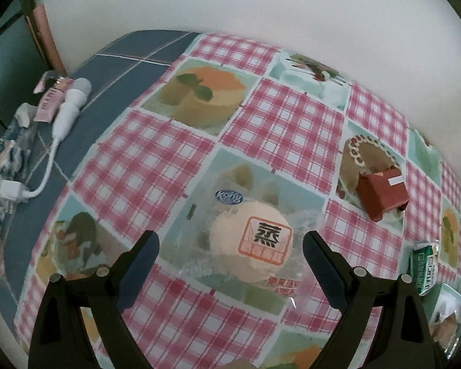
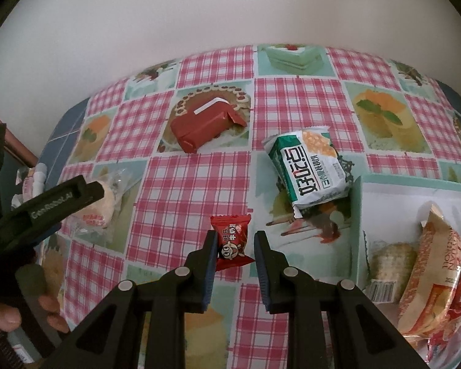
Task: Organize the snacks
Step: 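Grasp the small red candy with the right gripper while the left approaches the Kong bun, then grasp the wrapped Kong steamed bun with the left gripper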
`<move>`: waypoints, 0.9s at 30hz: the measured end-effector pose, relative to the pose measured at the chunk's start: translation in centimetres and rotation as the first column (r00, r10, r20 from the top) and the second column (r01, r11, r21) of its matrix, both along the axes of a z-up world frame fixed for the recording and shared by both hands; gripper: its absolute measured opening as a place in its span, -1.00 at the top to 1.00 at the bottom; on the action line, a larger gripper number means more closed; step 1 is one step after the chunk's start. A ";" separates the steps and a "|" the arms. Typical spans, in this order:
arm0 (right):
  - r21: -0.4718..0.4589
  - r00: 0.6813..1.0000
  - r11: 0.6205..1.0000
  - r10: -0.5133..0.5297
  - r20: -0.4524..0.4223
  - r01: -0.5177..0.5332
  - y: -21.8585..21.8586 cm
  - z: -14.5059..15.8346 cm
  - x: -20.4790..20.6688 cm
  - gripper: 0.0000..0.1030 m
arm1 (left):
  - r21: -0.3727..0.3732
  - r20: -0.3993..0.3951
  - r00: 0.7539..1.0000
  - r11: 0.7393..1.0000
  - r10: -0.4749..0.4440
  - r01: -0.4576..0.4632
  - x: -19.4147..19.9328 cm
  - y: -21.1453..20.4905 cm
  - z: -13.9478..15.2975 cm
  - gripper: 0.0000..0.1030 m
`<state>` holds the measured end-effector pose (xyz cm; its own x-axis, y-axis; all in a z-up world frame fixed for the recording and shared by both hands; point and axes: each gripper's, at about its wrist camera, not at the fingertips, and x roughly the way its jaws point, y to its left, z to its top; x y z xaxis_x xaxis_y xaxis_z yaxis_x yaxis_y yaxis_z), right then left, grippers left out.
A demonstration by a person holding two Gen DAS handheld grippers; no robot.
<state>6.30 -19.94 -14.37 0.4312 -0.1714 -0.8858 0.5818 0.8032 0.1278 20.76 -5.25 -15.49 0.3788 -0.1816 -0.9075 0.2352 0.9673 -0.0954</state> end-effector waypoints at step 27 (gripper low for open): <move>0.030 1.000 1.000 -0.005 -0.021 0.006 -0.3 -0.9 0.3 0.50 | -0.014 -0.040 0.996 0.997 -0.081 0.080 -0.6 -1.3 -0.9 -0.49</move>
<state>6.55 -20.23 -15.31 0.4114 -0.1473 -0.8995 0.5893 0.7959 0.1392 20.20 -6.58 -16.35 0.3256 -0.2212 -0.9193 0.3079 0.9441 -0.1181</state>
